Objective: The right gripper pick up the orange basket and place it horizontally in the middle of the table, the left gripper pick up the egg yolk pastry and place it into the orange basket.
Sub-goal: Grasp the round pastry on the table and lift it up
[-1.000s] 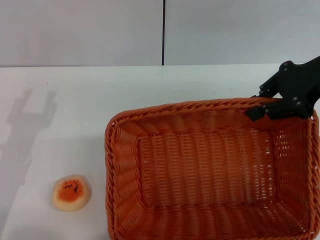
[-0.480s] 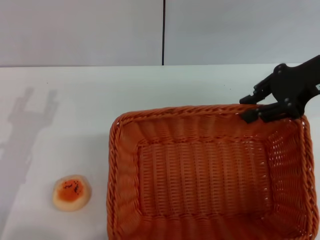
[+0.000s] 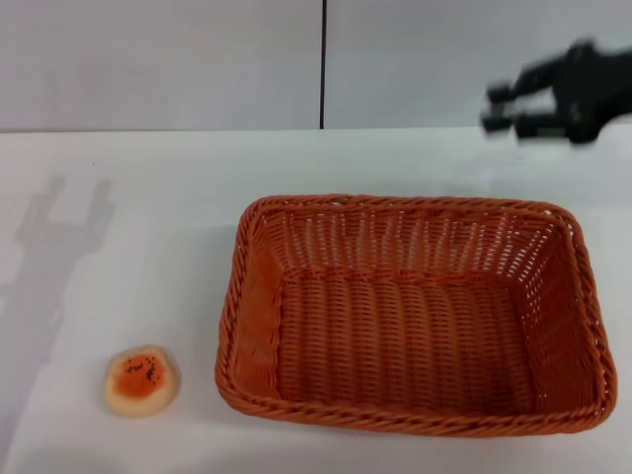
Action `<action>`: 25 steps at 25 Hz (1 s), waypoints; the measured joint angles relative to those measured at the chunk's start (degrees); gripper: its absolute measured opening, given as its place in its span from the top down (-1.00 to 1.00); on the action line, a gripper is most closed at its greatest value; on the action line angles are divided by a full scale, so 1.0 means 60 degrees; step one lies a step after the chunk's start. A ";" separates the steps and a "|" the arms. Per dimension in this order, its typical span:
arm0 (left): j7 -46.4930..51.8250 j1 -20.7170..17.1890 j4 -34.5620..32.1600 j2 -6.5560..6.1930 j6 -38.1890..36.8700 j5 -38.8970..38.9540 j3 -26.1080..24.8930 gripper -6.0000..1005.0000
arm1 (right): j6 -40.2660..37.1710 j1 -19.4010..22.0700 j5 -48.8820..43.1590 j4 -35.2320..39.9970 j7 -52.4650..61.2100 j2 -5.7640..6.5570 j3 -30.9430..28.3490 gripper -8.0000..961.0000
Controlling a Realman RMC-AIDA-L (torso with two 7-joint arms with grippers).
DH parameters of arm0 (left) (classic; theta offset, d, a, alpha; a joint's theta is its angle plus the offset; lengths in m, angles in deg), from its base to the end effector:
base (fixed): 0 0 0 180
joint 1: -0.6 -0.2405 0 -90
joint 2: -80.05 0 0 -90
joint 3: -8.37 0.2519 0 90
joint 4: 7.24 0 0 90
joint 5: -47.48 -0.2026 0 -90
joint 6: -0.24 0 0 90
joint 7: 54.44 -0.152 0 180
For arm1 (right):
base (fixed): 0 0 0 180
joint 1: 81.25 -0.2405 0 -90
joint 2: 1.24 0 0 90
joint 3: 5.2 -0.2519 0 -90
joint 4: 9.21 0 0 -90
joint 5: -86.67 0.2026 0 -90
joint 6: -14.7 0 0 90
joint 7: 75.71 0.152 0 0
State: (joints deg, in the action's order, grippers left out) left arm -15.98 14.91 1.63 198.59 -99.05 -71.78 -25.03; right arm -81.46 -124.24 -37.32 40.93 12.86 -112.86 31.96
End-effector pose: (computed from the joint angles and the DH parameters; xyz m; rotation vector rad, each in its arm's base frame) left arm -0.3087 0.2483 0.0315 -1.3831 -0.6404 -1.3935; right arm 0.1906 0.3876 0.0753 -2.8165 0.2898 0.4156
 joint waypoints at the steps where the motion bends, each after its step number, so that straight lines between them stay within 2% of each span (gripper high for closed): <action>1: 0.0000 -0.0015 0.0001 -0.0005 -0.0018 0.0000 0.0001 -0.38 | 0.0000 0.0000 0.0000 0.0000 0.0000 0.0000 0.0000 0.30; 2: 0.0001 -0.0031 0.0000 -0.0015 -0.0038 0.0001 0.0001 -0.38 | 0.0444 0.0372 0.0912 -0.0074 -0.0431 -0.0104 -0.0530 0.30; 3: 0.0001 -0.0031 0.0000 -0.0015 -0.0038 0.0001 0.0001 -0.38 | 0.0444 0.0372 0.0912 -0.0074 -0.0431 -0.0104 -0.0530 0.30; 4: 0.0045 -0.0079 -0.0069 -0.0044 -0.0136 0.0000 0.0007 -0.38 | 0.0855 0.0939 0.2225 -0.0151 -0.0902 -0.0282 -0.0991 0.30; 5: 0.0086 -0.0086 -0.0119 -0.0049 -0.0177 0.0001 0.0029 -0.38 | 0.0855 0.0939 0.2225 -0.0151 -0.0902 -0.0282 -0.0991 0.30; 6: 0.0133 -0.0096 -0.0190 -0.0055 -0.0213 0.0002 0.0060 -0.38 | 0.1051 0.1258 0.2948 -0.0183 -0.1152 -0.0379 -0.1181 0.30; 7: 0.0248 -0.0089 -0.0349 -0.0065 -0.0275 -0.0001 0.0169 -0.38 | 0.1285 0.1905 0.4327 -0.0266 -0.1659 -0.0609 -0.1447 0.30; 8: 0.0446 -0.0039 -0.0665 -0.0094 -0.0349 0.0005 0.0423 -0.38 | 0.1285 0.1905 0.4327 -0.0266 -0.1659 -0.0609 -0.1447 0.30; 9: 0.0446 -0.0039 -0.0665 -0.0094 -0.0349 0.0005 0.0423 -0.38 | 0.1358 0.2239 0.5082 -0.0355 -0.1992 -0.0724 -0.1547 0.30; 11: 0.1060 0.0182 -0.1613 -0.0161 -0.0515 -0.0002 0.1129 -0.38 | 0.1421 0.2757 0.6444 -0.0753 -0.2584 -0.0896 -0.1685 0.30; 12: 0.1060 0.0182 -0.1613 -0.0161 -0.0515 -0.0002 0.1129 -0.38 | 0.1369 0.3162 0.7717 -0.1390 -0.3227 -0.0962 -0.1769 0.30; 13: 0.1999 0.0468 -0.3007 -0.0311 -0.0712 -0.0008 0.2464 -0.38 | 0.1327 0.3324 0.8225 -0.1745 -0.3512 -0.0973 -0.1790 0.30; 14: 0.2305 0.0525 -0.3456 -0.0439 -0.0785 -0.0002 0.3083 -0.38 | 0.1315 0.3513 0.8798 -0.2342 -0.3915 -0.0975 -0.1801 0.30; 16: 0.2305 0.0525 -0.3456 -0.0439 -0.0785 -0.0002 0.3083 -0.38 | 0.1413 0.3599 0.8990 -0.2840 -0.4102 -0.0947 -0.1833 0.30; 17: 0.2521 0.0528 -0.3727 -0.0556 -0.0892 -0.0008 0.3670 -0.38 | 0.1413 0.3599 0.8990 -0.2840 -0.4102 -0.0947 -0.1833 0.30; 18: 0.2901 0.0478 -0.4270 -0.0820 -0.1254 -0.0005 0.4890 -0.38 | 0.1486 0.3615 0.9024 -0.3092 -0.4138 -0.0922 -0.1867 0.30; 20: 0.3110 0.0423 -0.4567 -0.0907 -0.1458 -0.0006 0.5492 -0.38 | 0.1703 0.3619 0.9024 -0.3482 -0.4149 -0.0875 -0.1932 0.30; 21: 0.3110 0.0423 -0.4567 -0.0907 -0.1458 -0.0006 0.5492 -0.38 | 0.1964 0.3621 0.9028 -0.3716 -0.4150 -0.0860 -0.1948 0.30; 23: 0.3637 0.0243 -0.5309 -0.0940 -0.1652 -0.0003 0.6838 -0.38 | 0.2074 0.3624 0.9037 -0.3788 -0.4150 -0.0859 -0.1949 0.30; 24: 0.3703 0.0175 -0.5475 -0.0907 -0.1653 -0.0008 0.7186 -0.38 | 0.2263 0.3611 0.9056 -0.3926 -0.4153 -0.0849 -0.1951 0.30; 25: 0.3703 0.0175 -0.5475 -0.0907 -0.1653 -0.0008 0.7186 -0.38 | 0.2263 0.3611 0.9056 -0.3926 -0.4153 -0.0849 -0.1951 0.30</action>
State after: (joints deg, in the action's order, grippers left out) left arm 6.24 15.96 -31.22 193.14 -108.97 -71.83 18.08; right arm -67.88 -102.57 17.02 17.38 -12.05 -117.96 20.25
